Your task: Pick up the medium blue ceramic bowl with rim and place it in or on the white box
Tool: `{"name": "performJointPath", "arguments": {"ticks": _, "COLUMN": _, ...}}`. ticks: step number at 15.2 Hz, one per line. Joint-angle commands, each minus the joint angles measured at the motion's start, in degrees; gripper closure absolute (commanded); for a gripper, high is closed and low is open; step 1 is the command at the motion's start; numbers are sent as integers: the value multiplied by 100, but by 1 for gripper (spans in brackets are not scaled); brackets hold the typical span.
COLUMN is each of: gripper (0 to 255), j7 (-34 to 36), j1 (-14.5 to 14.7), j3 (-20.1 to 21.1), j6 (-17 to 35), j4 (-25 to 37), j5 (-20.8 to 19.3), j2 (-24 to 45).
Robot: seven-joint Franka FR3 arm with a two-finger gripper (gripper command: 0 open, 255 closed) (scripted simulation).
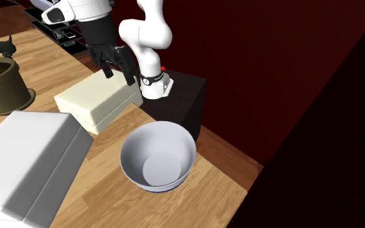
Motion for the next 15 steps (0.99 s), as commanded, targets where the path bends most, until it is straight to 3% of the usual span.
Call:
{"name": "performJointPath", "arguments": {"ticks": 1, "gripper": 0, "j7": 175, "j1": 6, "j3": 158, "j6": 364, "j4": 47, "j5": 91, "j2": 353}}
{"name": "performJointPath", "arguments": {"ticks": 10, "gripper": 0, "j7": 1045, "j1": 202, "j3": 606, "j6": 1810, "j4": 626, "j5": 93, "j2": 2154}}
{"name": "performJointPath", "arguments": {"ticks": 15, "gripper": 0, "j7": 1063, "j1": 235, "j3": 672, "j6": 2212, "j4": 442, "j5": 89, "j2": 2366}}
